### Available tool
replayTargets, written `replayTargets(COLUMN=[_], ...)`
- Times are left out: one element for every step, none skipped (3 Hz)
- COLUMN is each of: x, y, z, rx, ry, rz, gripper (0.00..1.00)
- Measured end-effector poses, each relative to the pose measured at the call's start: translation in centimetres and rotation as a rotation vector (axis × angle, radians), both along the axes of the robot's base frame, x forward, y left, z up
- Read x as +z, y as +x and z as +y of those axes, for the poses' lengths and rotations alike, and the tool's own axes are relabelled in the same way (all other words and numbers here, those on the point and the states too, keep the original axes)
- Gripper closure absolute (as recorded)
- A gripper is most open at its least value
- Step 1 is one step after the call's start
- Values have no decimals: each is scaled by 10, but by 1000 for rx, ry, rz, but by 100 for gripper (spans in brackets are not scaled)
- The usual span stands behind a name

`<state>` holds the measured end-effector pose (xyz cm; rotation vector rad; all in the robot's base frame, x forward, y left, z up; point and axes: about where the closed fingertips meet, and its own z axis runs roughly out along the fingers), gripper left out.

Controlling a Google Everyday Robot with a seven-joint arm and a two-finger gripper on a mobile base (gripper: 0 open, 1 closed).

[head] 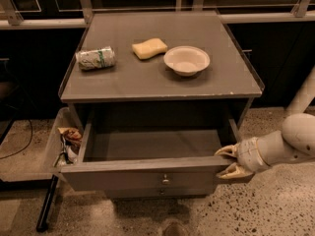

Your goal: Open top drawer

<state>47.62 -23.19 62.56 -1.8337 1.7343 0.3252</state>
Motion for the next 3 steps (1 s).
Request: replayTargets(x=[0,0,1], y=[0,0,-21], z=[1,2,-2], rx=[0,0,17], ry=[0,0,33], rz=[0,0,-4], gripper=[61,38,14])
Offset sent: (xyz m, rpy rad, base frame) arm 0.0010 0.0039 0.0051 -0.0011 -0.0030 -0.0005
